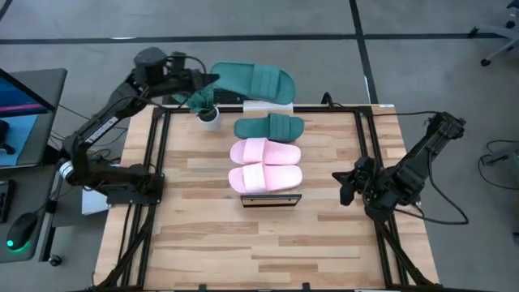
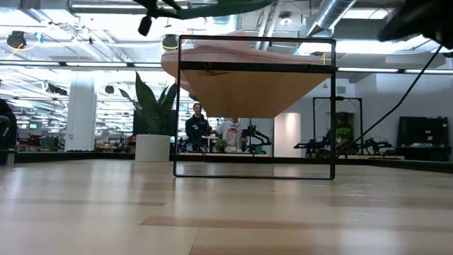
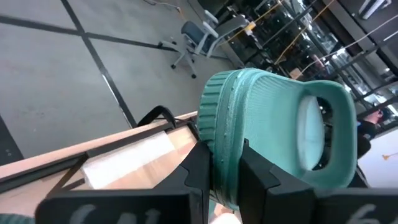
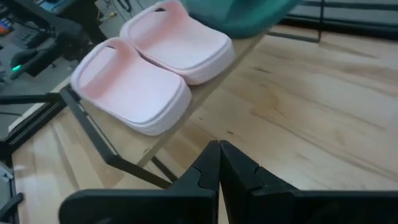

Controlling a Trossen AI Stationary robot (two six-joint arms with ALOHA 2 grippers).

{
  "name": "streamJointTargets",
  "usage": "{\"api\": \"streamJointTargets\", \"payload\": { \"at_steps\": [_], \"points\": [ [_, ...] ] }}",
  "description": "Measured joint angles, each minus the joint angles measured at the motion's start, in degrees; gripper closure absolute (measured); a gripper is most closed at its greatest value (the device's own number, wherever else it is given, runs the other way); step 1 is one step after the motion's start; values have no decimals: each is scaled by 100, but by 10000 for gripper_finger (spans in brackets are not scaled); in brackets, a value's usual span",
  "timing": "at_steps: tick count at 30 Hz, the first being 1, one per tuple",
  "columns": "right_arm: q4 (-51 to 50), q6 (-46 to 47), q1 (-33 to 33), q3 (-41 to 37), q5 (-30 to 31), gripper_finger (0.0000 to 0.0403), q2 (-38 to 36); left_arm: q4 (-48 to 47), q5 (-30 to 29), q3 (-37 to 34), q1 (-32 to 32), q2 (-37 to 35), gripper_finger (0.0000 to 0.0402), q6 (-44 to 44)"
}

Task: Pick and place slides into the shelf
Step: Put the green slipper on the shelf

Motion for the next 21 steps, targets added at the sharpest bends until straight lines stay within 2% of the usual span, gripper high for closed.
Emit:
{"api": "streamJointTargets", "payload": {
  "at_steps": [6, 11, 21],
  "points": [
    [91, 270, 0, -189, -4, 403, 0, 466, -598, -2, -234, 471, 370, -394],
    [174, 264, 2, -204, -9, 403, 2, 1070, -639, -2, -276, 828, 370, -808],
    [174, 253, 2, -207, -13, 403, 0, 1441, -851, -409, -306, 1218, 370, -1073]
  ]
}}
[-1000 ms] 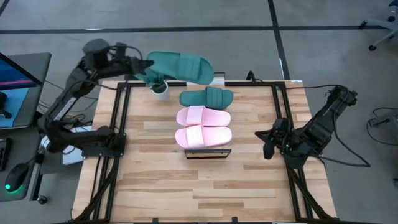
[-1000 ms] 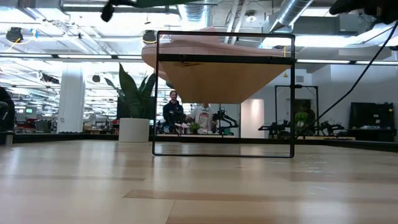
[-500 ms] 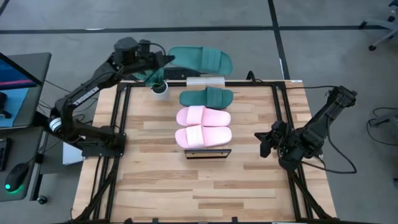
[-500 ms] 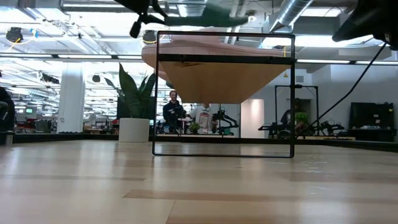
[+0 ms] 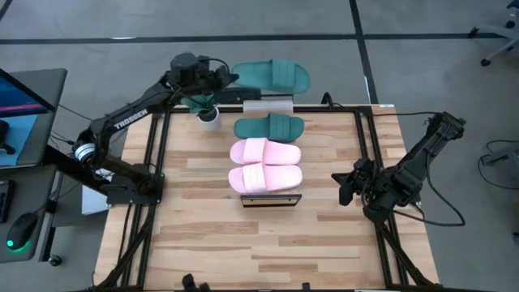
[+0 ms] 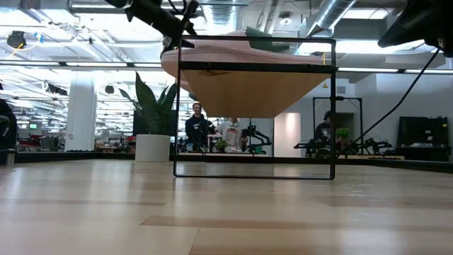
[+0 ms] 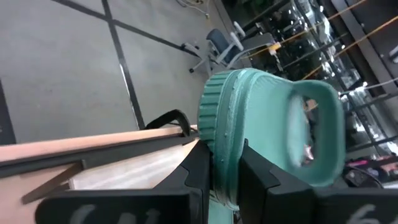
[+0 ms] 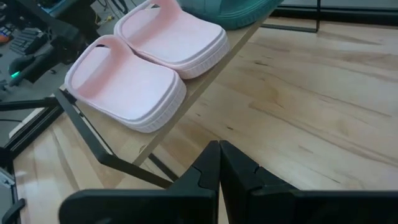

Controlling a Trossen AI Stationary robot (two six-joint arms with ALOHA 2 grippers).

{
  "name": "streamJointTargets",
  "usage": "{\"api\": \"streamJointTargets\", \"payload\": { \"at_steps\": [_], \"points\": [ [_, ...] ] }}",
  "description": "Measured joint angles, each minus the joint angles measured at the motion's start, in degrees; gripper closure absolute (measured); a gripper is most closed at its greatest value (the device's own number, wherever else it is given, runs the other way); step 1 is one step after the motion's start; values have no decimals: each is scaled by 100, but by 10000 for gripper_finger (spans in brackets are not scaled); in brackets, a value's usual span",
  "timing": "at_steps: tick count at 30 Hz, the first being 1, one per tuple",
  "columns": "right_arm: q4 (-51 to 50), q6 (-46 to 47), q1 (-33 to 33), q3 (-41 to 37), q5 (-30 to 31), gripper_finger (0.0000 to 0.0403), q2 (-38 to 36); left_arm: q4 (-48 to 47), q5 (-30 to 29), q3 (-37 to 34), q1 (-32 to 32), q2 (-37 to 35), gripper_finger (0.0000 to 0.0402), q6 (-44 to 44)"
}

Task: Pick and place slides into the shelf
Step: Put the green slipper on the shelf

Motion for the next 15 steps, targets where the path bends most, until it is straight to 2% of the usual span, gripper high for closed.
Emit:
{"api": "streamJointTargets", "payload": {
  "at_steps": [6, 15],
  "points": [
    [-2, -2, 2, 0, -139, 403, 0, 828, -27, -677, -5, -3, 370, -476],
    [2, 75, 160, 0, -173, 403, 0, 1520, -246, -1424, -42, -3, 370, -884]
  ]
}}
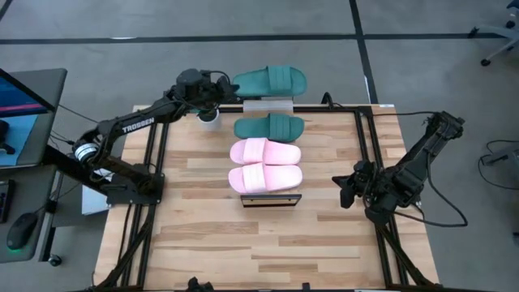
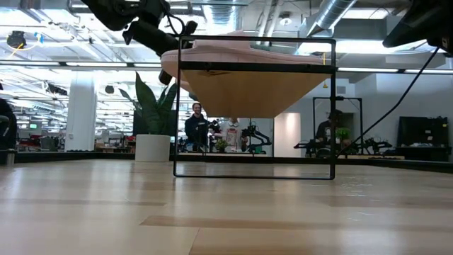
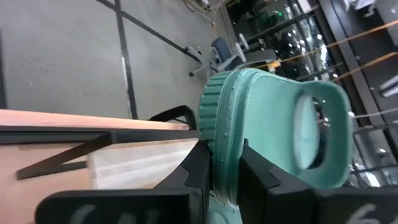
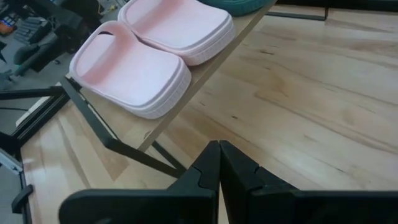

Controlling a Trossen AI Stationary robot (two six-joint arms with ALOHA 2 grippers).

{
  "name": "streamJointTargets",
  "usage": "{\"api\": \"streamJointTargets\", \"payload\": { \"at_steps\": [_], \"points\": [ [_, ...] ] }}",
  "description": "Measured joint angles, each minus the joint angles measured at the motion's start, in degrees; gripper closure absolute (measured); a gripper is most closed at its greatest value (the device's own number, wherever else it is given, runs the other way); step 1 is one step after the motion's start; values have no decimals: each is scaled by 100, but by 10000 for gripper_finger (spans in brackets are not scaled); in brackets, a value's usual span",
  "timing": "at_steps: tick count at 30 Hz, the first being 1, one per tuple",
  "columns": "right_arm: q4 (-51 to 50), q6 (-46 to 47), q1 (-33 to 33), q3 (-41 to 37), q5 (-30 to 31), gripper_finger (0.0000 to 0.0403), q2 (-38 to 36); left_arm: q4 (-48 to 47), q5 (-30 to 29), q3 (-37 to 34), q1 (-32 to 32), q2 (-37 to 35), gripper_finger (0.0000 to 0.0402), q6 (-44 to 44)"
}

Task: Pick and place slides into the shelf
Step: Put the green slipper on the shelf

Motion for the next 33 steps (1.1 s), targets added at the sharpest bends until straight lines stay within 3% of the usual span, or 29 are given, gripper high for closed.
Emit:
{"api": "streamJointTargets", "payload": {
  "at_steps": [11, 23, 33],
  "points": [
    [10, 131, 72, 0, 0, 403, 0, -243, -311, -49, -124, -4, 370, 126],
    [44, 129, 72, 0, 0, 403, 1, -534, -1145, -46, -530, 139, 370, 660],
    [132, 119, 72, 0, 0, 403, 0, -637, -1228, -46, -775, 506, 371, 592]
  ]
}}
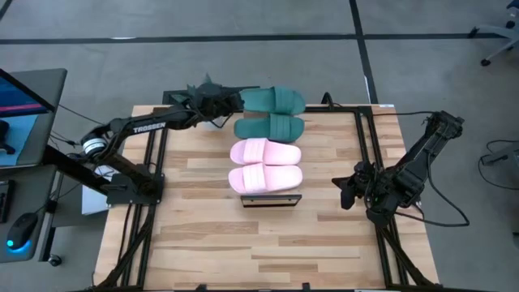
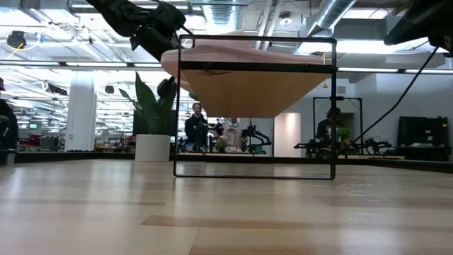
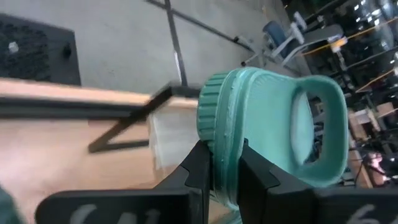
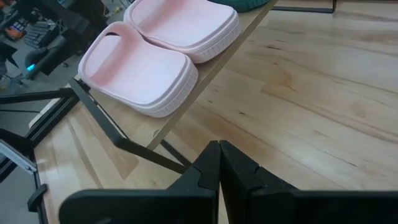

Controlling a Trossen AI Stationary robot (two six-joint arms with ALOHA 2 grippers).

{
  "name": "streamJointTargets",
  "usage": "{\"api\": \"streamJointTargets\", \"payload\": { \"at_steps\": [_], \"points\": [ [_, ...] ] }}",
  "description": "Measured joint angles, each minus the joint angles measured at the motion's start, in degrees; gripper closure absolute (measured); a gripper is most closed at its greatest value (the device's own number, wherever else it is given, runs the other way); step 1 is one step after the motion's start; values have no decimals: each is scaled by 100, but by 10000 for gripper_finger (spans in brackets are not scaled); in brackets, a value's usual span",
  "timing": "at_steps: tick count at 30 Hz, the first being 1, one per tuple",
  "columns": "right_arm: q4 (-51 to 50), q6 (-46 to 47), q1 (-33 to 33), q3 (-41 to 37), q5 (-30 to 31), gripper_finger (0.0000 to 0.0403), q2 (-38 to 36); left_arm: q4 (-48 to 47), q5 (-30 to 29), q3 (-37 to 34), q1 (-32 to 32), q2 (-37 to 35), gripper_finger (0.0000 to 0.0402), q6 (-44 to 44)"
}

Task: Pick and place slides into the shelf
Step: Put the green slipper on the shelf

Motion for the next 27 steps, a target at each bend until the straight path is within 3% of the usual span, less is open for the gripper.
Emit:
{"api": "streamJointTargets", "payload": {
  "at_steps": [17, 27],
  "points": [
    [-6, -50, 4, 0, -4, 403, 0, -574, -54, 7, -168, 32, 371, 59],
    [-6, -50, 4, 0, -4, 403, 0, -714, 54, 7, -161, 29, 284, 389]
  ]
}}
